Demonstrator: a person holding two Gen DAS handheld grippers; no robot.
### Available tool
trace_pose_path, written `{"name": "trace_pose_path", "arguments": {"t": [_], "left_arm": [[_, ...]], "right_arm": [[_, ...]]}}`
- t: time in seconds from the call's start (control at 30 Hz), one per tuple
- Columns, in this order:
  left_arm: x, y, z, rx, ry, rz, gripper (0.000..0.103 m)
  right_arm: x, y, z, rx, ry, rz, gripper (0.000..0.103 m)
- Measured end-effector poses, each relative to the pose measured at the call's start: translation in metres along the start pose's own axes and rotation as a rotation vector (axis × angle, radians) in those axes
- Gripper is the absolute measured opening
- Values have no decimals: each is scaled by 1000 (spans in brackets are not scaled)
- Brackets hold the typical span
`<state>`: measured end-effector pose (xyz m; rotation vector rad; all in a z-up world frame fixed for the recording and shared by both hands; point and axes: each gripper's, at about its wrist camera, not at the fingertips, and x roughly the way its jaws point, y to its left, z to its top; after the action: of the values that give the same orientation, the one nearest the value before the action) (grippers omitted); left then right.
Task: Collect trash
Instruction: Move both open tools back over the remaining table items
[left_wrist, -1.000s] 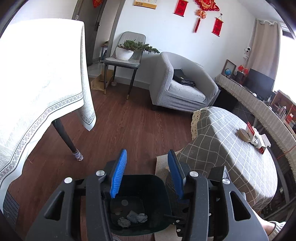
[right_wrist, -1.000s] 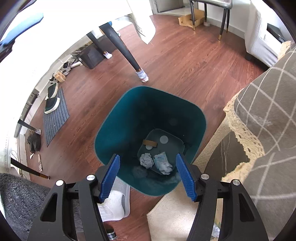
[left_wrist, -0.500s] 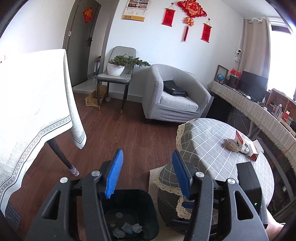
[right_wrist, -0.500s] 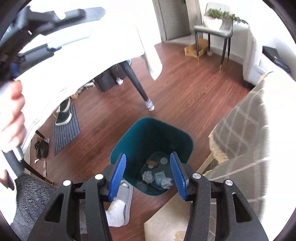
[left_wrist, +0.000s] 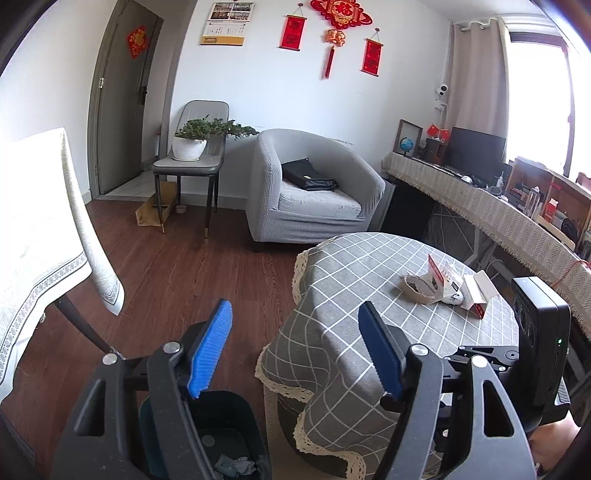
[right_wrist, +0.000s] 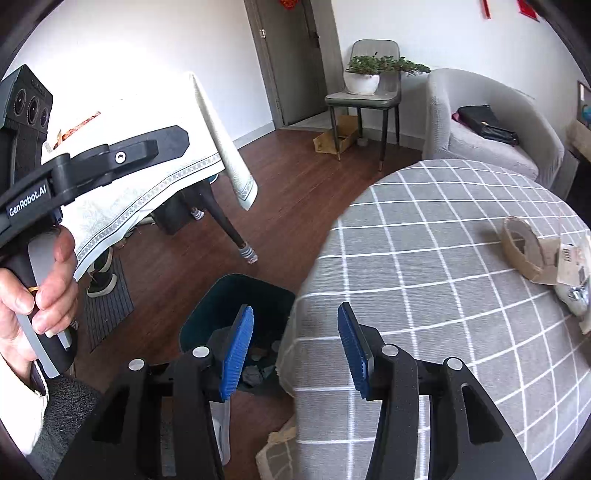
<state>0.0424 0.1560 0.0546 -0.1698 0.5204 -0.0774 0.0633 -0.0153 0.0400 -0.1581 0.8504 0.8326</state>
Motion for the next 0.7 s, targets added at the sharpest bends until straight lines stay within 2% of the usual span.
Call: {"name": "trace_pose_path", "arguments": {"t": [0.13,0.47,0.7], "left_arm": [[17,-29,3,34,11,-30,81],[68,-88,8,87,50,-89,82],[103,-125,11,139,94,-130,89]], "right_arm": [[-15,-25,-4,22,-25,-36,48],[-69,-114,-11,160,-117,-139,48],[-107,-164,-15,222,-177,-195,51]]}}
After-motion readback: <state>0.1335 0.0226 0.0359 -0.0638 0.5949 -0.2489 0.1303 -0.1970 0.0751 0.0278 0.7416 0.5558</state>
